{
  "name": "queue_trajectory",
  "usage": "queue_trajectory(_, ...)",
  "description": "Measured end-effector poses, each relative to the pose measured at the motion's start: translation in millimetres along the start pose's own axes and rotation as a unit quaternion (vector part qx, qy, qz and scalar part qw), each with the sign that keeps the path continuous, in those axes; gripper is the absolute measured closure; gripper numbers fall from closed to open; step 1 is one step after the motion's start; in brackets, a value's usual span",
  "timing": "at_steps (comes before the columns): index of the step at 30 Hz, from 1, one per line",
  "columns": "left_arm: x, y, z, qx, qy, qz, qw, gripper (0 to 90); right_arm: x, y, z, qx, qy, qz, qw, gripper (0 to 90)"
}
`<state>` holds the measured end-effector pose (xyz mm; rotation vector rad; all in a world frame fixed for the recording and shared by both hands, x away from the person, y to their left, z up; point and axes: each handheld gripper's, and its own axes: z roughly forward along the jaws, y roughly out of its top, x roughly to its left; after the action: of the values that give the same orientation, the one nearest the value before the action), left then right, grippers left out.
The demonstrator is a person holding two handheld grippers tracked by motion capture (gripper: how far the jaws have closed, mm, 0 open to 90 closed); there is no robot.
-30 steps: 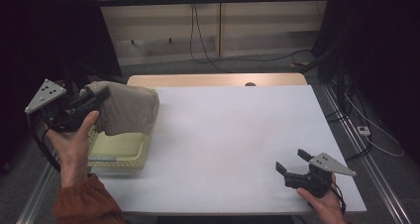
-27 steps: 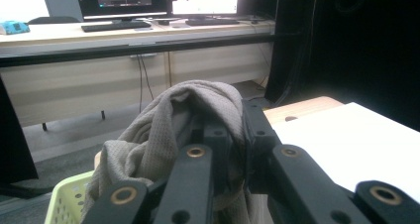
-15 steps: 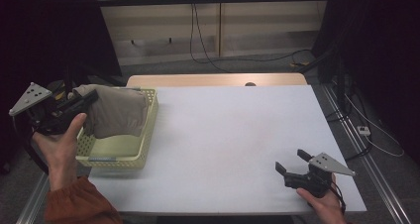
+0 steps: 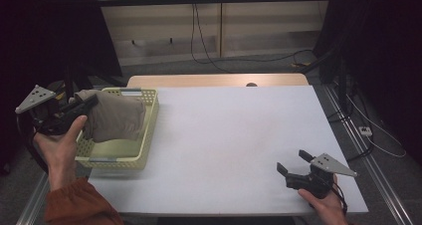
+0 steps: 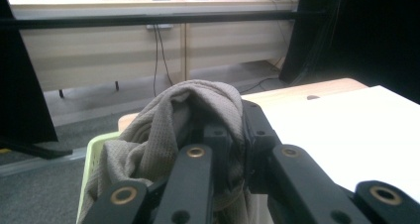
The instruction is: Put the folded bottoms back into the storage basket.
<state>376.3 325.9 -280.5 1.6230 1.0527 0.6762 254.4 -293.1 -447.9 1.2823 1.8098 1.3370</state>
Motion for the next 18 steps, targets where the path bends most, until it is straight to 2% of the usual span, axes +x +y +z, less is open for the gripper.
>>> queue_trajectory(2,2.5,-1.8,1.4,0.006,0.001,0.001,1.0000,83.7,0.2,0.1,0.0,0.000,0.000,0.000,1.0000,6.7)
queue_trajectory(4,7.9,-6.3,4.3,0.005,-0.005,-0.007,1.0000,83.7,0.2,0.0,0.1,0.000,0.000,0.000,1.0000,6.7)
queue_trajectory(9,15.8,-14.5,12.5,0.024,-0.005,-0.014,0.9996,83.7,0.2,0.1,0.1,0.000,0.000,0.000,1.0000,6.7)
queue_trajectory(16,20.8,-22.7,21.9,0.067,-0.009,-0.012,0.9977,83.7,0.5,0.1,-0.4,0.000,0.001,-0.001,1.0000,6.7)
queue_trajectory(18,22.5,-24.6,23.3,0.070,-0.016,-0.018,0.9972,83.7,0.7,0.2,-0.4,0.000,0.001,-0.002,1.0000,6.7)
